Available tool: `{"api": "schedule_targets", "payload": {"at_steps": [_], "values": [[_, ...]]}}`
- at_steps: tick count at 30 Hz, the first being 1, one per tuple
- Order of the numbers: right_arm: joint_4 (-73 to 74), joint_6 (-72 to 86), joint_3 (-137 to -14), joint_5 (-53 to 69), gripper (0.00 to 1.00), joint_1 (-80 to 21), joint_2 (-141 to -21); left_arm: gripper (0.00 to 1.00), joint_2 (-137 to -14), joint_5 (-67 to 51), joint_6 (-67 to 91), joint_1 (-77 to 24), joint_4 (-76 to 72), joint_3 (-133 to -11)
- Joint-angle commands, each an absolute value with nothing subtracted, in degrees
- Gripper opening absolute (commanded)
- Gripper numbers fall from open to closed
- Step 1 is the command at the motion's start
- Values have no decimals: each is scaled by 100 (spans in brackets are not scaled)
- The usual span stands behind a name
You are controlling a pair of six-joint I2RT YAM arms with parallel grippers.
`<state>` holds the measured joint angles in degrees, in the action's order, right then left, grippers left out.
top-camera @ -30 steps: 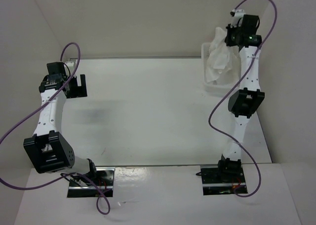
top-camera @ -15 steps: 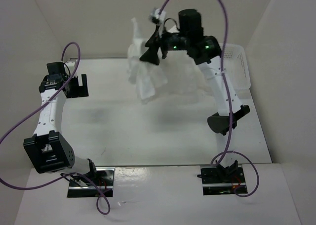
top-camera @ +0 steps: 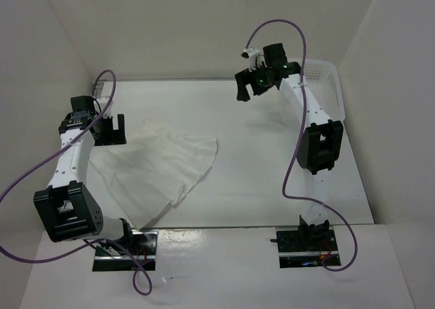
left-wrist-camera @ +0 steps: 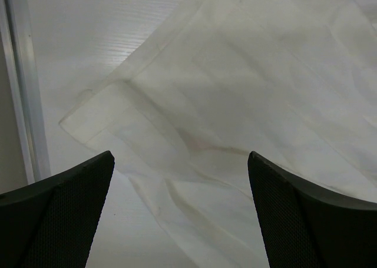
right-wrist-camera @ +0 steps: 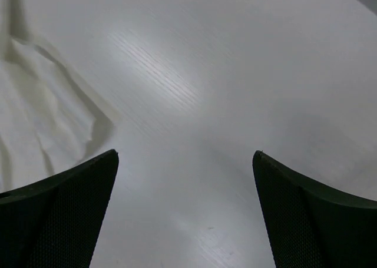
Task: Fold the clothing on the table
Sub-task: Move the skirt to the center of the board, then flatten the skirt out
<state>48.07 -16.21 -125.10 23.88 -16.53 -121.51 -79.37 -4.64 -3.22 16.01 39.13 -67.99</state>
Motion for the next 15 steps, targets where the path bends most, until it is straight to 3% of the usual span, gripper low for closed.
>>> {"api": "schedule_targets", "payload": {"at_steps": [1,7,15], "values": [[4245,-1643,-11851,1934,99,-1494,-11813,100,-7779,-781,-431,1635,3894,-6697],[4184,-1880,-11093,1995,99,-1687,-11944,100,-8076,-905,-431,1635,4078,-6873],[4508,-2101,-11381,2504,99,-2696,-12252,100,-7630,-1107,-483,1994,4236,-7005]]}}
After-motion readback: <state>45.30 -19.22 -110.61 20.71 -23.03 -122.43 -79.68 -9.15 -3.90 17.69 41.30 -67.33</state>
